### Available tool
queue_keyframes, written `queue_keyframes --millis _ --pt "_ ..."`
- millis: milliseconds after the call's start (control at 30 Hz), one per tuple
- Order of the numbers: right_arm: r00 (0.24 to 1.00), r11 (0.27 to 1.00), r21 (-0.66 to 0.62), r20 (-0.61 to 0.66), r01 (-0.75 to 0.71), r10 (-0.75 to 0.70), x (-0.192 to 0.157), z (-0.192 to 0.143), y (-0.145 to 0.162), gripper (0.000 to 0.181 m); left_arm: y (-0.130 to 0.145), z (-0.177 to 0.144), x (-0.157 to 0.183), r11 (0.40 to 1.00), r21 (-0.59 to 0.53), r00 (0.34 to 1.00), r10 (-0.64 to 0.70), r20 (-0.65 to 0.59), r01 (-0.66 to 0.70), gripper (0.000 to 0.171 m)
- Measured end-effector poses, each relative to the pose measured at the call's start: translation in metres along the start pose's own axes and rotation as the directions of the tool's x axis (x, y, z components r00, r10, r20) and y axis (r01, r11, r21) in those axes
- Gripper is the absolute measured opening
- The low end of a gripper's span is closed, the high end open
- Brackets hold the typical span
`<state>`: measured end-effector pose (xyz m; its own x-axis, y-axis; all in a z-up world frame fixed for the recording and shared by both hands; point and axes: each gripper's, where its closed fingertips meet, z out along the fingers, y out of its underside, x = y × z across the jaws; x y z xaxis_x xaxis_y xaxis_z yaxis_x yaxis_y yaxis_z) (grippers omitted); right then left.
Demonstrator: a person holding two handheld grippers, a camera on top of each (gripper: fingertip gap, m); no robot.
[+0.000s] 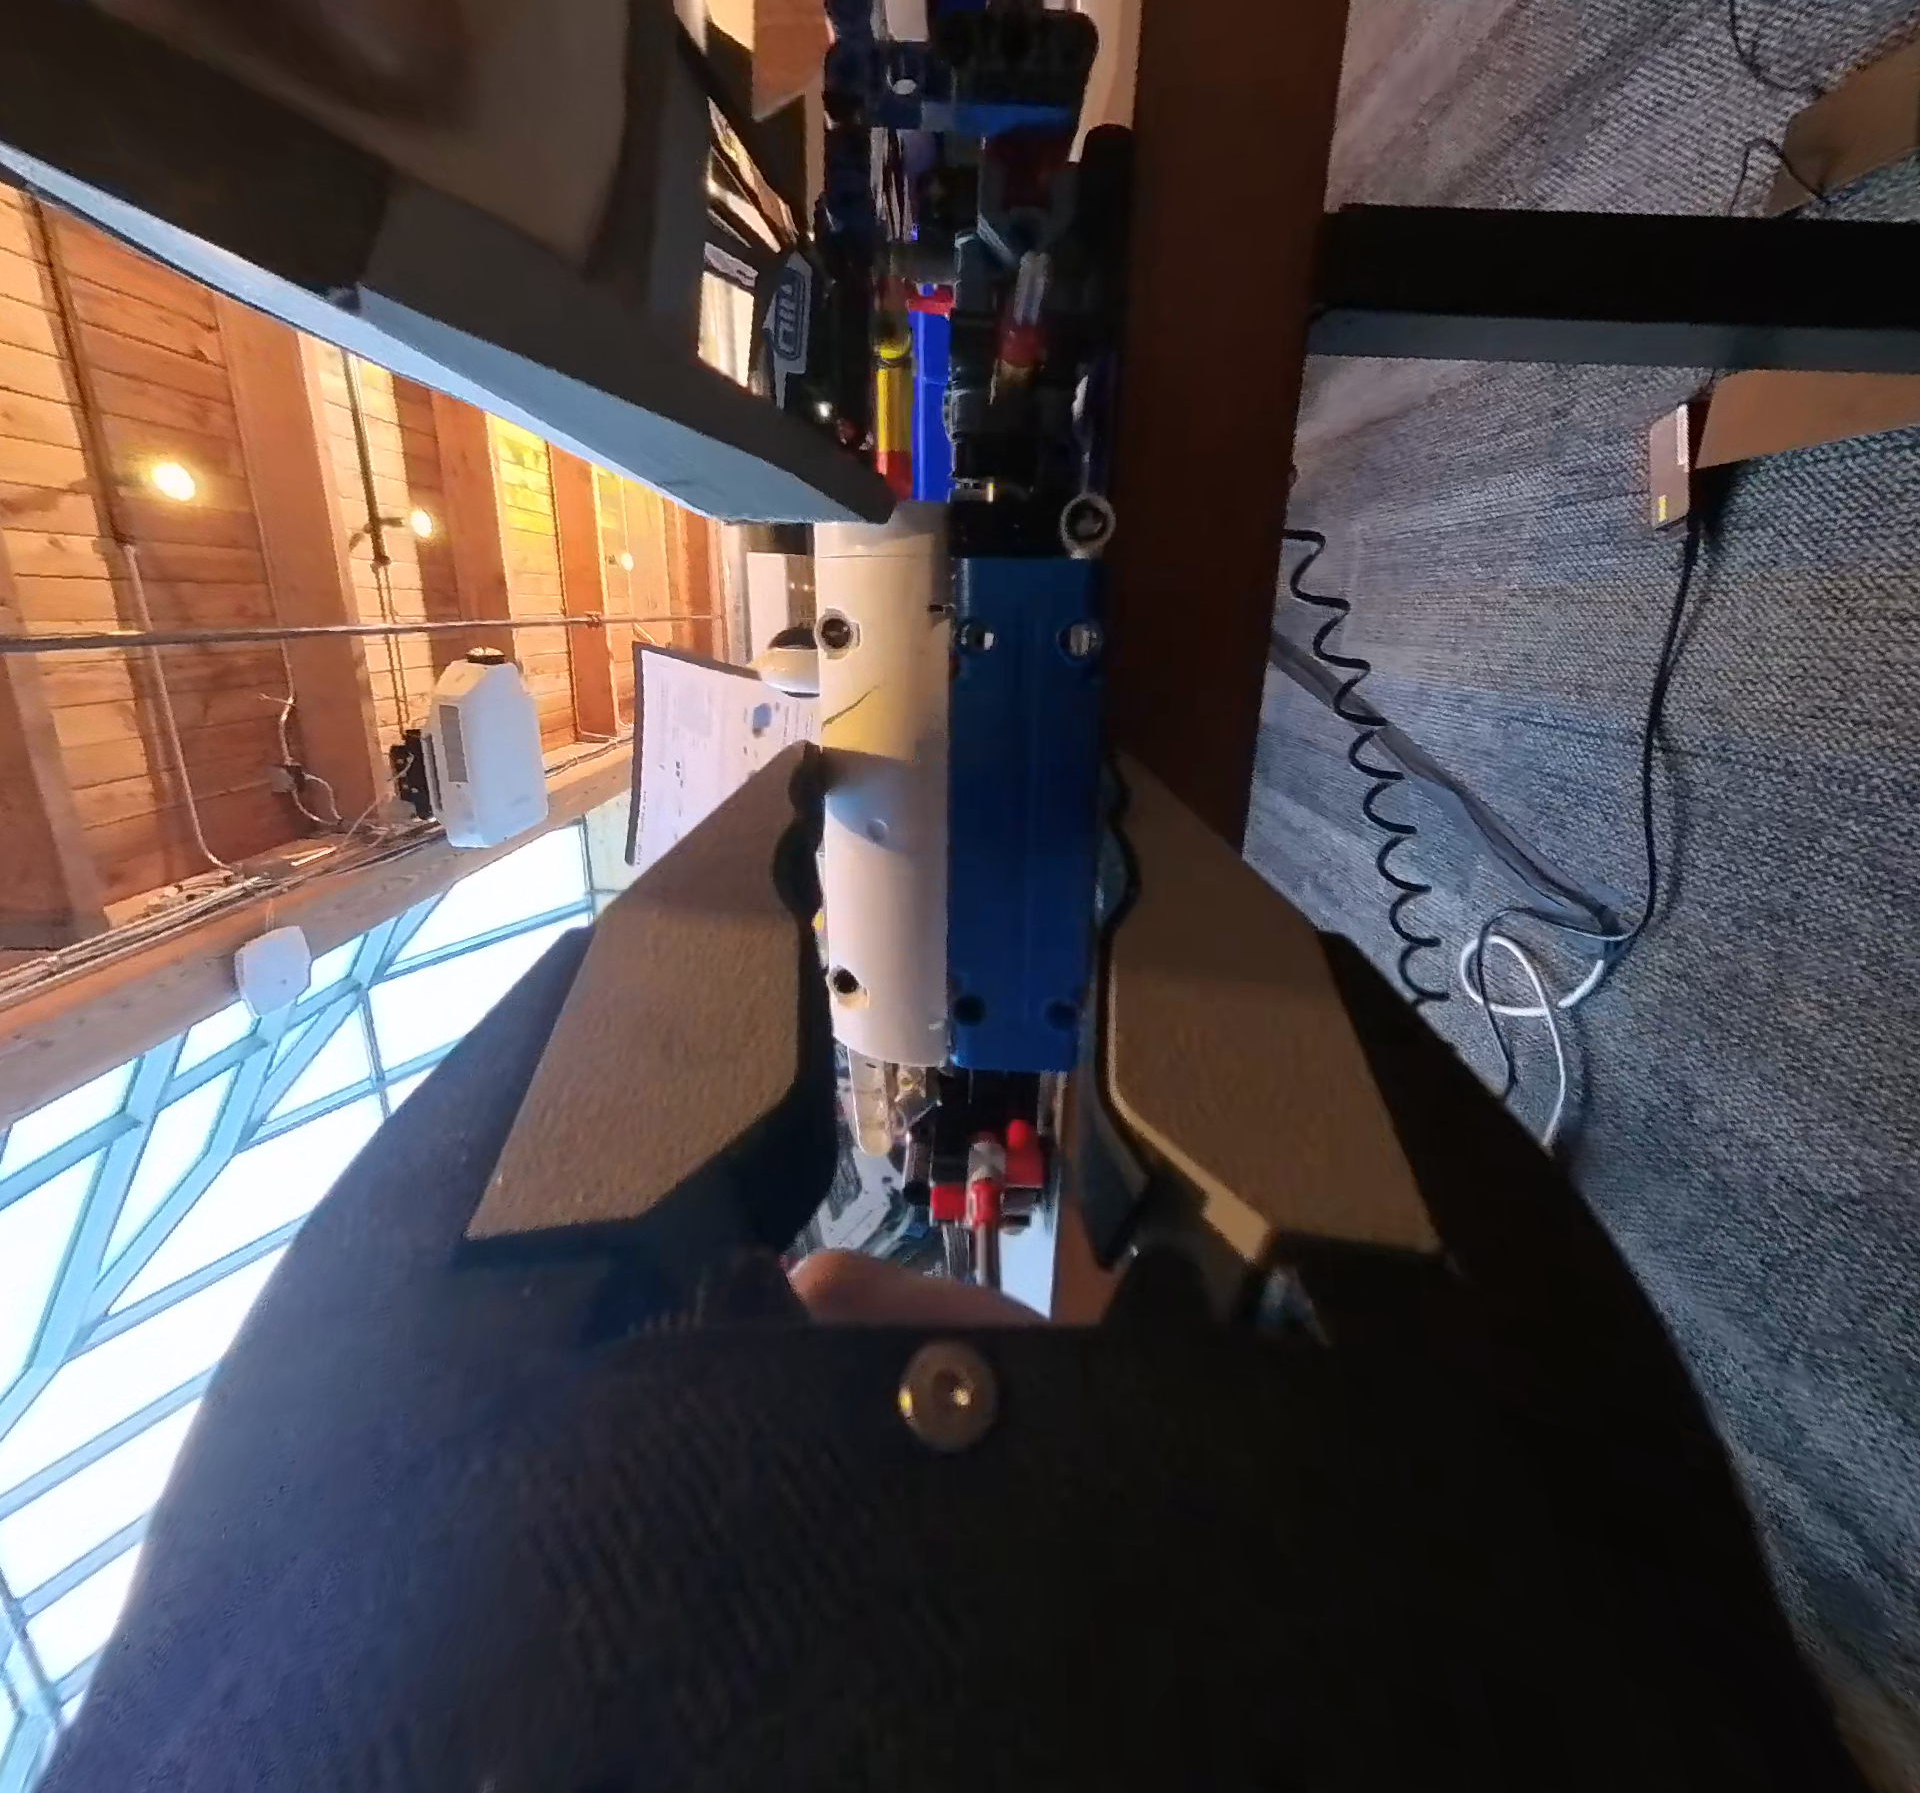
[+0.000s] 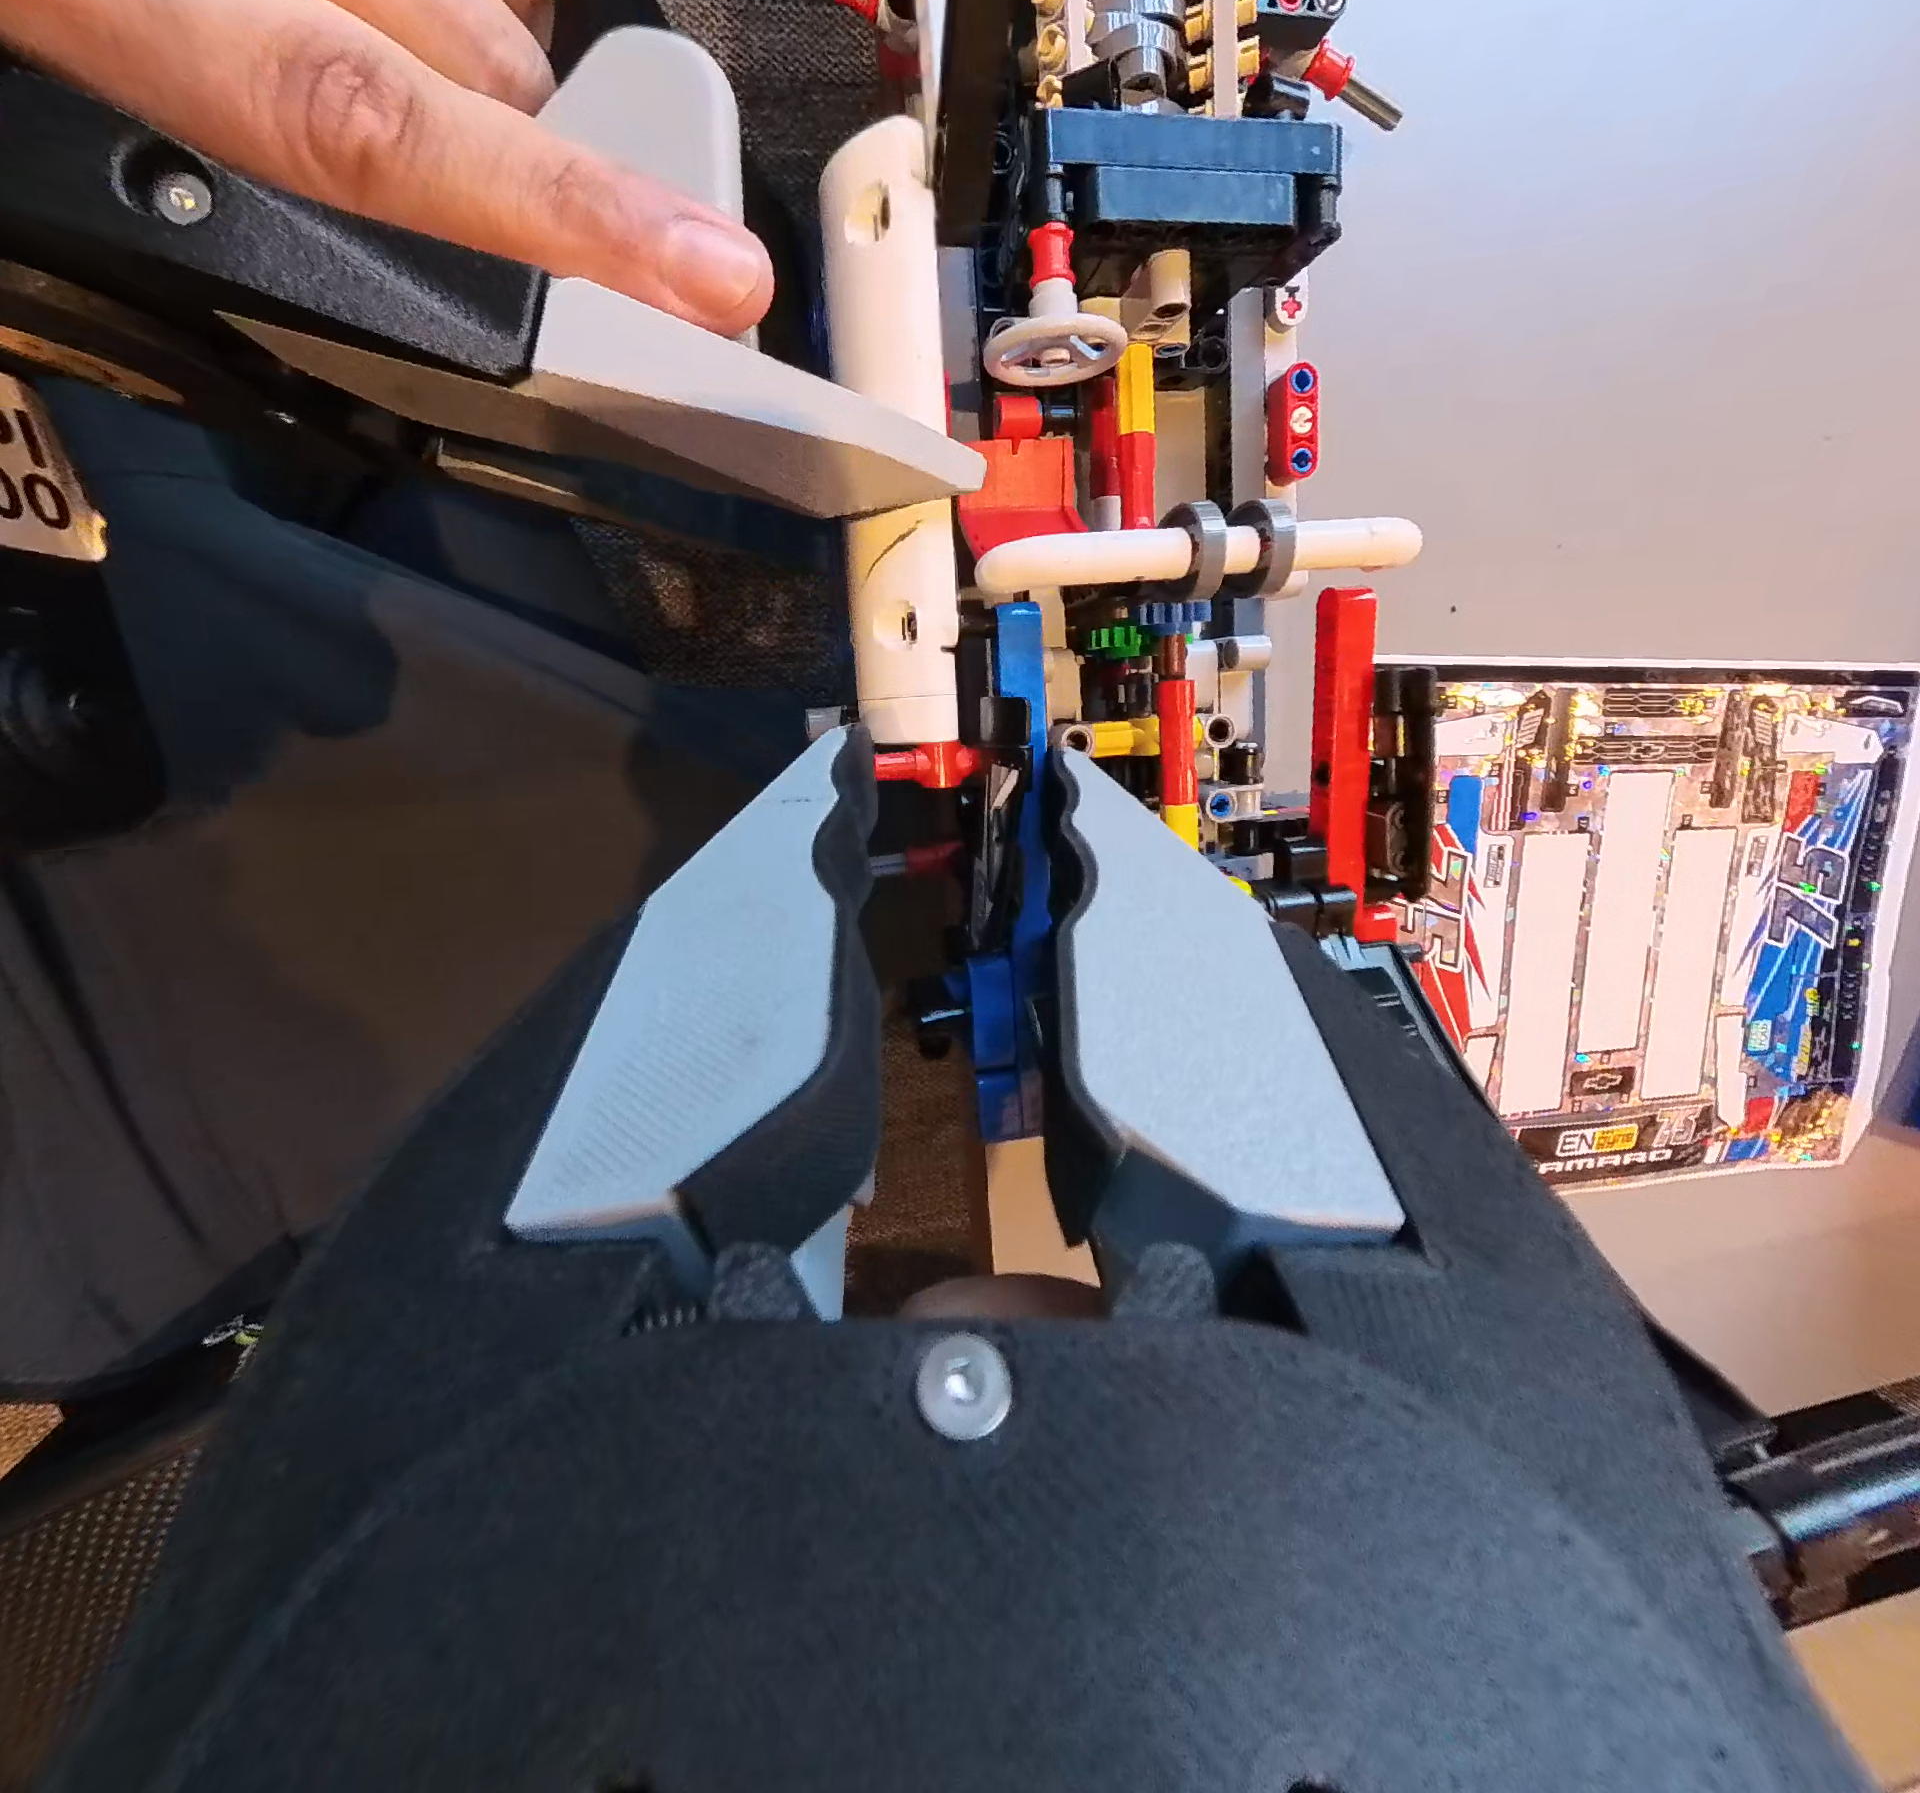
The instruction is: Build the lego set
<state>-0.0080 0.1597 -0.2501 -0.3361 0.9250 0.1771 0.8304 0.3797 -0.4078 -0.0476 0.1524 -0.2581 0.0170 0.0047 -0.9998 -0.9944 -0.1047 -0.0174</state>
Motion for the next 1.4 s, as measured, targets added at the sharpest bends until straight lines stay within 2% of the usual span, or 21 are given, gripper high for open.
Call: queue_keyframes --millis 200,767,1067,1200,1400 --pt "1.0 1.0 -0.016 0.004 0.008 -0.008 0.001 0.001 0.002 0.032 -0.003 0.001 0.004 0.999 -0.013 0.999 -0.039 0.01 0.039 0.049" --pt "1.0 0.999 -0.045 0.019 0.001 0.0 0.002 -0.002 0.006 0.032 -0.006 0.002 0.001 1.0 -0.031 1.0 -0.002 -0.026 0.002 0.049" --pt "1.0 0.999 0.039 -0.001 0.0 0.0 0.002 -0.006 0.009 0.031 -0.009 0.005 -0.004 0.998 -0.027 0.998 0.061 -0.027 -0.062 0.049" --pt "1.0 0.999 0.046 0.028 0.003 -0.004 0.0 -0.008 0.01 0.031 -0.013 0.003 -0.002 1.0 -0.015 0.998 0.006 -0.065 -0.007 0.049" --pt "0.999 0.998 0.051 0.034 0.023 -0.025 -0.013 -0.011 0.012 0.031 -0.019 -0.008 -0.001 1.0 -0.019 1.0 -0.011 -0.003 0.011 0.049"
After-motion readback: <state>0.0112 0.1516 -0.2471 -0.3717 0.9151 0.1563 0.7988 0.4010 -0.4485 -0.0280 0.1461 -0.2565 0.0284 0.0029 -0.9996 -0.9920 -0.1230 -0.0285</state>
